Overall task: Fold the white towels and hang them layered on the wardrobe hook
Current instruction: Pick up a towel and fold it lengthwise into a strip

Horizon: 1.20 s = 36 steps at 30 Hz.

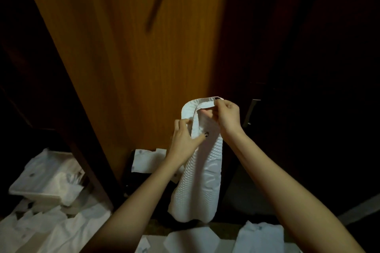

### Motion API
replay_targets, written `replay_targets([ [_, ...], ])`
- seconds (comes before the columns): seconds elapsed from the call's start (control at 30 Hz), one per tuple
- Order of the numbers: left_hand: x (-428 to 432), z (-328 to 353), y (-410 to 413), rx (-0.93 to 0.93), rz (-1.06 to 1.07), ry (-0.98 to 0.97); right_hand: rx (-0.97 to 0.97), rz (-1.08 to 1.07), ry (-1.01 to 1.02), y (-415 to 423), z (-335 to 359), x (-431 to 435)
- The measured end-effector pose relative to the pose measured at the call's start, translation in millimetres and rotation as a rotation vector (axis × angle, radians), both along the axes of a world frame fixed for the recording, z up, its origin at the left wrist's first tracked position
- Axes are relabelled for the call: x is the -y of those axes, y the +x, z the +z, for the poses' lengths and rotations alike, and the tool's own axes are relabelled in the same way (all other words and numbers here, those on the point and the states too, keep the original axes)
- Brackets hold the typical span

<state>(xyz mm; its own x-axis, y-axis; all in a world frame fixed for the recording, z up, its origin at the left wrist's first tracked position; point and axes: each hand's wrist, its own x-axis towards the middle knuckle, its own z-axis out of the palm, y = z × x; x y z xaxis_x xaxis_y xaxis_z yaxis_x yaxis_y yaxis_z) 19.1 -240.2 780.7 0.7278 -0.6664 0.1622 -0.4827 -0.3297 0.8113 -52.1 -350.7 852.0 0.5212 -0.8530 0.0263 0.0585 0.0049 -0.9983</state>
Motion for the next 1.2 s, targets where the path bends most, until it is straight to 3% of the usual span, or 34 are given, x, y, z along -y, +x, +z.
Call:
replay_targets([
  [0.07,0.2,-0.4,6.9,0.046,0.052,-0.047,-0.003,-0.025,-0.028,-2.2,0.1,1.4],
  [0.2,-14.7,-1.8,28.8,0.129,-0.063,-0.085,0.090,-0.038,0.058,-12.5,-3.2,11.8],
  [0.37,-31.1,2.1,35.8,-0.188,-0.093,-0.292,-0.003,-0.109,-0.026,-26.1,-8.6,29.0],
  [0.53,-29.3,13.2,35.9,-0.194,-0.165,-0.330,-0.065,-0.174,-0.133,-46.6,-12.3,44.9],
  [0.63,-24.6,23.8,37.9,-0.178,-0.218,-0.339,-0.079,-0.093,-0.241,-62.5,-10.0,50.3],
  [0.8,-19.8,42.9,51.3,-0.135,-0.242,-0.319,-0.348,0.240,-0.375,-90.3,-10.4,60.0],
  [0.93,-19.3,48.1,54.6,-0.026,-0.295,-0.238,-0.579,0.307,-0.559,-100.4,-22.7,62.7],
  [1.07,-27.7,49.4,57.6,0.038,-0.314,-0.271,-0.733,0.511,-0.740,-97.0,-34.1,64.9],
  [1.2,-45.5,58.9,70.5,0.055,-0.279,-0.288,-0.919,0.517,-0.906,-91.7,-43.3,63.9],
])
